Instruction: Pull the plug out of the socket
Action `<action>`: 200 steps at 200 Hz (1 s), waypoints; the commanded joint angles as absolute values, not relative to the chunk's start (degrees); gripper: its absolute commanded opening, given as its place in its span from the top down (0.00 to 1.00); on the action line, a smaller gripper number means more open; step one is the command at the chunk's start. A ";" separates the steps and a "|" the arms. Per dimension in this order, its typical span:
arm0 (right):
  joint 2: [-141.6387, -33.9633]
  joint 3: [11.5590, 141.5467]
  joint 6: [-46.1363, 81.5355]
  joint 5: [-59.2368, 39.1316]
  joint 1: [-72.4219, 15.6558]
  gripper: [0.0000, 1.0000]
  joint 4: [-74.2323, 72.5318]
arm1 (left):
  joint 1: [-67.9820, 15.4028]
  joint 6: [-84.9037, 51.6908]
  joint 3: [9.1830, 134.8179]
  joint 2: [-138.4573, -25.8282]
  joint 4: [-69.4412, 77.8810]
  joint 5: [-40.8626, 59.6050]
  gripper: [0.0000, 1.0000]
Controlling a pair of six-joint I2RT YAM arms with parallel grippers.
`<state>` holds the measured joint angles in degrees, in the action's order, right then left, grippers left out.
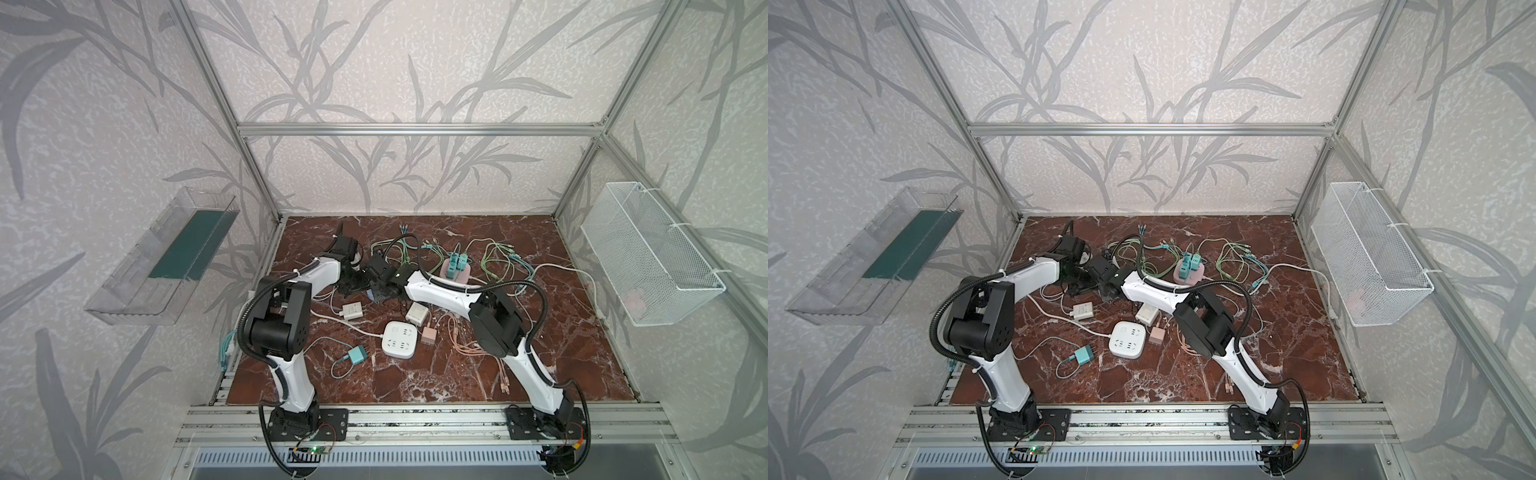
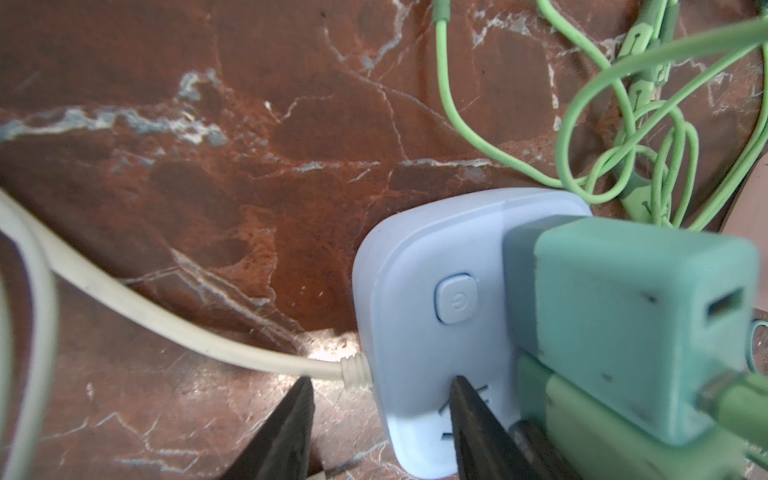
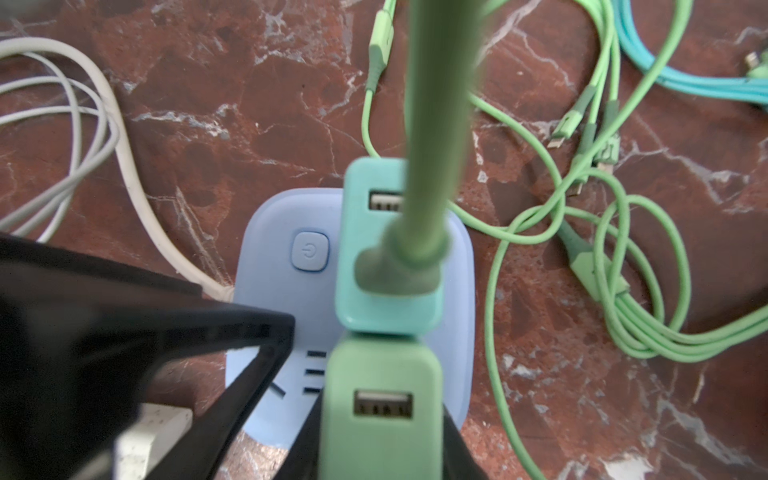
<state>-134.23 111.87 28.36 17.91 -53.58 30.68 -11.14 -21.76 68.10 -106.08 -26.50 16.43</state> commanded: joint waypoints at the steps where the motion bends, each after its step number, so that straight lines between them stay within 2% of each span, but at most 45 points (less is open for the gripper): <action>1: -133.68 114.72 26.47 18.04 -54.67 0.82 27.48 | -11.95 -21.79 65.57 -109.28 -28.83 11.89 0.47; 60: -132.21 113.39 25.80 18.13 -54.58 0.82 27.52 | -11.47 -22.21 65.00 -108.80 -28.26 12.56 0.47; 200: -125.28 107.78 24.89 10.36 -52.91 0.80 26.75 | -10.55 -21.29 64.07 -107.02 -28.65 12.03 0.47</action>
